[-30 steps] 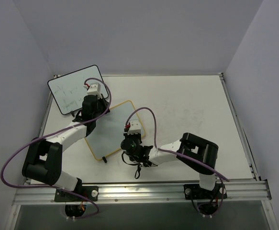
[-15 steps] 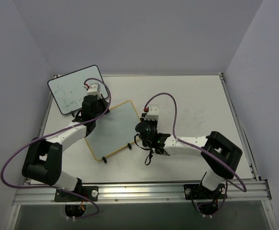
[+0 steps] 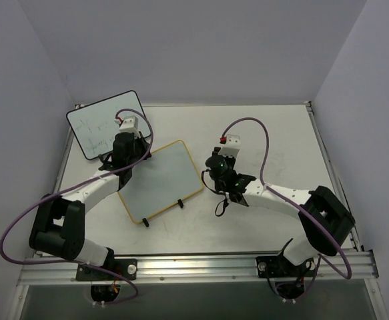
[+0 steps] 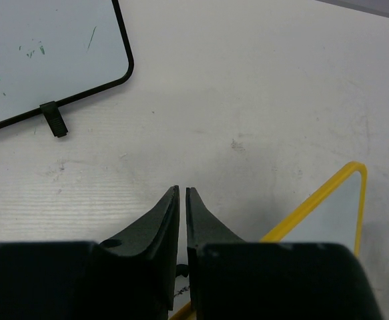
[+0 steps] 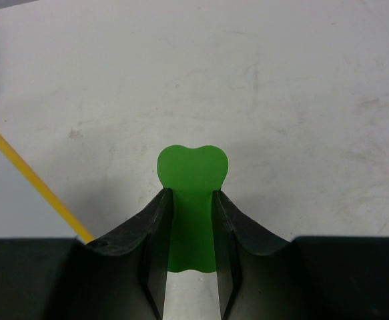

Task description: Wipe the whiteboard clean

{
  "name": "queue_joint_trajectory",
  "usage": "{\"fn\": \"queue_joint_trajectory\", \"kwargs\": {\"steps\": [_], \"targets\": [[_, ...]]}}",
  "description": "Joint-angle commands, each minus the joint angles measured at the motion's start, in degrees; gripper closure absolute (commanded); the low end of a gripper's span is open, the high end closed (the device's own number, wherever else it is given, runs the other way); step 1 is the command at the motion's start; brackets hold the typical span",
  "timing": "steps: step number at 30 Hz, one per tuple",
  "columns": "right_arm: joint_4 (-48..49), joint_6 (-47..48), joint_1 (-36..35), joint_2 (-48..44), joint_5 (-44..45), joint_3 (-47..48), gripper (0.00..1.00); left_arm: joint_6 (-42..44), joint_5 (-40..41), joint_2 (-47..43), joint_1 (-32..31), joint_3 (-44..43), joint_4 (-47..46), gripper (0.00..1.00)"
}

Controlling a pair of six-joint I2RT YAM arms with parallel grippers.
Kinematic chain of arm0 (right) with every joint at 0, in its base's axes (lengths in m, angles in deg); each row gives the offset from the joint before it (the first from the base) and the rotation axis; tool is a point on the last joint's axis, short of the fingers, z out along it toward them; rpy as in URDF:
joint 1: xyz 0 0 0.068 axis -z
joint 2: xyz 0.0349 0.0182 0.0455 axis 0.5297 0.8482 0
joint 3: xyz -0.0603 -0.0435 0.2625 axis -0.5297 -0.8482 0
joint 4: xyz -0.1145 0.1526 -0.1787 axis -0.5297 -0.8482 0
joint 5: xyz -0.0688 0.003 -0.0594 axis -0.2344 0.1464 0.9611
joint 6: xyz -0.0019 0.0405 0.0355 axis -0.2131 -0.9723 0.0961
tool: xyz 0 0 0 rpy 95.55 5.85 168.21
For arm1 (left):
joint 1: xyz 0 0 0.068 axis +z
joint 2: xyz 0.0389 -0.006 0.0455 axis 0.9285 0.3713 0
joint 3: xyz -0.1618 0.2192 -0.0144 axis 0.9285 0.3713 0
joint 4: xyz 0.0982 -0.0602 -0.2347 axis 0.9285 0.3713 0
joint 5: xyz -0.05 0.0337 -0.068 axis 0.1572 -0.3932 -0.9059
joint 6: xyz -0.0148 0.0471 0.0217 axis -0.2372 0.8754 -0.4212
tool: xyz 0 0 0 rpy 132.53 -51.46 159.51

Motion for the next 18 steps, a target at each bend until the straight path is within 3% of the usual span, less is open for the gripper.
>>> {"fn": "queue_joint_trajectory", "kwargs": {"steps": [1,5,11,18], "targets": [[-3.35,-2.23,2.16,-3.02,-3.39,2.89,1.0,-0.58,-0.01,-1.61,0.35,-1.11,4.25,0.83],[-4.93,-3.19,4.7,-2.24,-5.42,3.68,1.0,-0.93,0.52,-1.87,0.35,-3.05,5.22,0.82],[-7.21,-4.51,10.94,2.06,-11.48,5.96,1.0,-2.24,3.16,-2.49,0.44,-5.86,7.07,0.64],[-10.12,-3.02,18.94,11.73,-16.75,15.8,0.97,-2.77,5.27,-2.75,0.53,-8.58,8.47,0.47]]}}
